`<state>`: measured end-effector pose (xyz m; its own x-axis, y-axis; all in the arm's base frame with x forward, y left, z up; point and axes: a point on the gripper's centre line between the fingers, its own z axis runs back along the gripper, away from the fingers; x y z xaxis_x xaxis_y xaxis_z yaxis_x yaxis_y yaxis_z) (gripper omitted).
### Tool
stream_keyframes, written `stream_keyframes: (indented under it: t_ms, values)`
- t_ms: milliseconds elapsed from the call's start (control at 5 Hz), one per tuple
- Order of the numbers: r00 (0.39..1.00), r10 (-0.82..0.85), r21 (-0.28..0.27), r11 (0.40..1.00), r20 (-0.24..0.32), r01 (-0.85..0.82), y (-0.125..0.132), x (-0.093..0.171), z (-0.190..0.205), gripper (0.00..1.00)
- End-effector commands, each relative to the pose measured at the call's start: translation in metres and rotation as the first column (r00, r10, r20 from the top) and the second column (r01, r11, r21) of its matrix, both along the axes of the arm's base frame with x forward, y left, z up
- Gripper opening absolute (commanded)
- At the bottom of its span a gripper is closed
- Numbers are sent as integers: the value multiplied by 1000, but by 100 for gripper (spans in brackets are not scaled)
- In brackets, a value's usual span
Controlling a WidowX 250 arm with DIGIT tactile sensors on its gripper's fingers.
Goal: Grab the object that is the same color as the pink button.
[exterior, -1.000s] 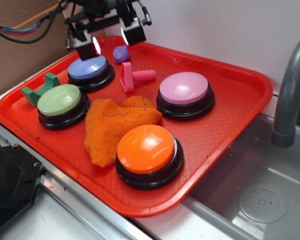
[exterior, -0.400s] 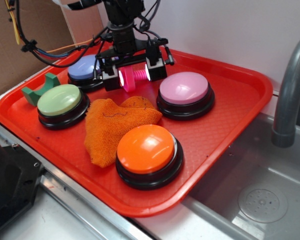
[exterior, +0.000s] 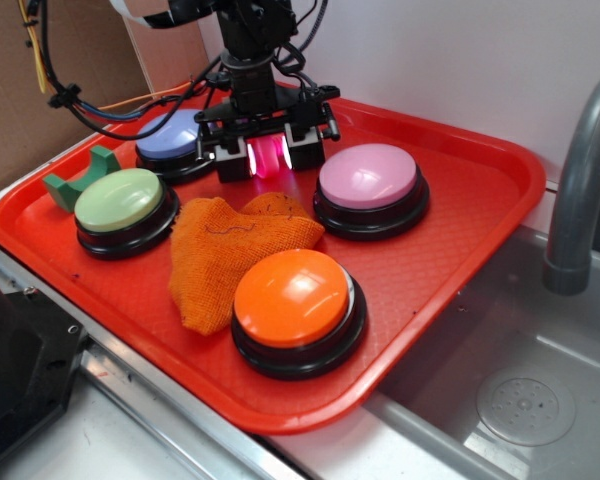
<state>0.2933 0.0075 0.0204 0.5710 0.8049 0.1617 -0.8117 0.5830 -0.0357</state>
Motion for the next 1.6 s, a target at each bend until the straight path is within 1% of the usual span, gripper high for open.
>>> stream_keyframes:
  t_ms: [0, 200, 400, 600, 800, 1000, 1200, 1400]
  values:
    - [994, -108, 49, 993, 9, 108, 9, 1, 37, 0]
    - [985, -175, 49, 983, 6, 175, 9, -5, 59, 0]
    - [927, -374, -38, 927, -15, 374, 8, -13, 83, 0]
    - [822, -570, -128, 816, -20, 563, 7, -27, 101, 0]
    - [695, -718, -149, 692, -40, 707, 12, -55, 133, 0]
    - [642, -766, -107, 637, 15, 763, 15, -83, 154, 0]
    - [695, -713, -33, 696, 95, 718, 15, -101, 159, 0]
    - [794, -606, -33, 794, 45, 608, 17, -101, 154, 0]
